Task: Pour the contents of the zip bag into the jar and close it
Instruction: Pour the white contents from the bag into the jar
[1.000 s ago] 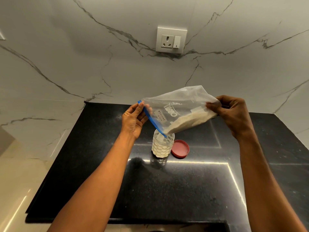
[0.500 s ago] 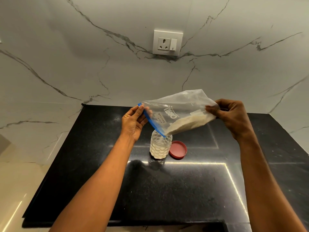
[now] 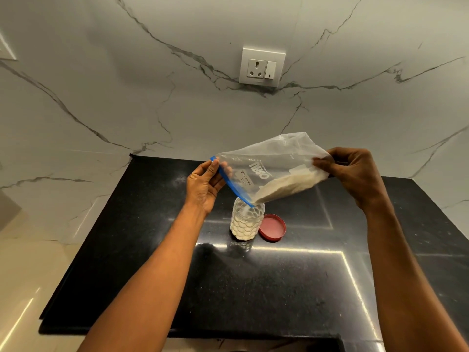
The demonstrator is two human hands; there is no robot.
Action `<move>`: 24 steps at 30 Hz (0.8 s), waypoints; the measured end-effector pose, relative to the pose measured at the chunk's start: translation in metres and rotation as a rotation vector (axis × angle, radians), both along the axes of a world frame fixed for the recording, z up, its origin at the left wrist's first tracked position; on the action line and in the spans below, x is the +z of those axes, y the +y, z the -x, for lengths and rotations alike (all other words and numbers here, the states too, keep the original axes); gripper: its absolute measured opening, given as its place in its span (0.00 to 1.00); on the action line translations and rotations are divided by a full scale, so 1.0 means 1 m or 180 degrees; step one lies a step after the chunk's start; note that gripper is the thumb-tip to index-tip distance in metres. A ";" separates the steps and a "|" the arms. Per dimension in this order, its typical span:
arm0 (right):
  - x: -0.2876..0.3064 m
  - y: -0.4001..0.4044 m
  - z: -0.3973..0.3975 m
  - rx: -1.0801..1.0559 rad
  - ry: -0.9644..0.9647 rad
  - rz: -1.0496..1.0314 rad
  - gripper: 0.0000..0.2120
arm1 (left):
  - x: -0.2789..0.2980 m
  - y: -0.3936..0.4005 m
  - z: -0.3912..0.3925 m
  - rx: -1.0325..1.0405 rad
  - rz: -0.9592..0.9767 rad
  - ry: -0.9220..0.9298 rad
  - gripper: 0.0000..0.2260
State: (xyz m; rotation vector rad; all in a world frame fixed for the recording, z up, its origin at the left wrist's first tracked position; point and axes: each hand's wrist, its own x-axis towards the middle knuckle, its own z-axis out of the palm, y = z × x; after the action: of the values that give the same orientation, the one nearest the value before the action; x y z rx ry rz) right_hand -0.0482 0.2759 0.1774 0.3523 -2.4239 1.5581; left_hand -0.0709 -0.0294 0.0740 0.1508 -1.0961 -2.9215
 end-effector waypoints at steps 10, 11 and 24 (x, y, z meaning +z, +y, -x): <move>0.005 -0.001 -0.002 0.0019 0.0087 -0.0072 0.10 | 0.000 0.002 -0.001 0.0023 -0.0003 -0.0070 0.05; 0.005 -0.001 -0.003 0.0010 0.0104 -0.0075 0.10 | 0.001 0.003 -0.001 0.0024 -0.0016 -0.0070 0.05; 0.007 -0.001 -0.010 -0.0024 0.0220 -0.0056 0.11 | 0.005 0.005 -0.002 0.0051 -0.0039 -0.0073 0.05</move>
State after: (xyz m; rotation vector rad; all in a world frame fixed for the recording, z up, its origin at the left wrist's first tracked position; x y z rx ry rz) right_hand -0.0381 0.2753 0.1846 0.3930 -2.3851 1.4970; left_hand -0.0686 -0.0241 0.0788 0.1926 -1.0751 -2.9200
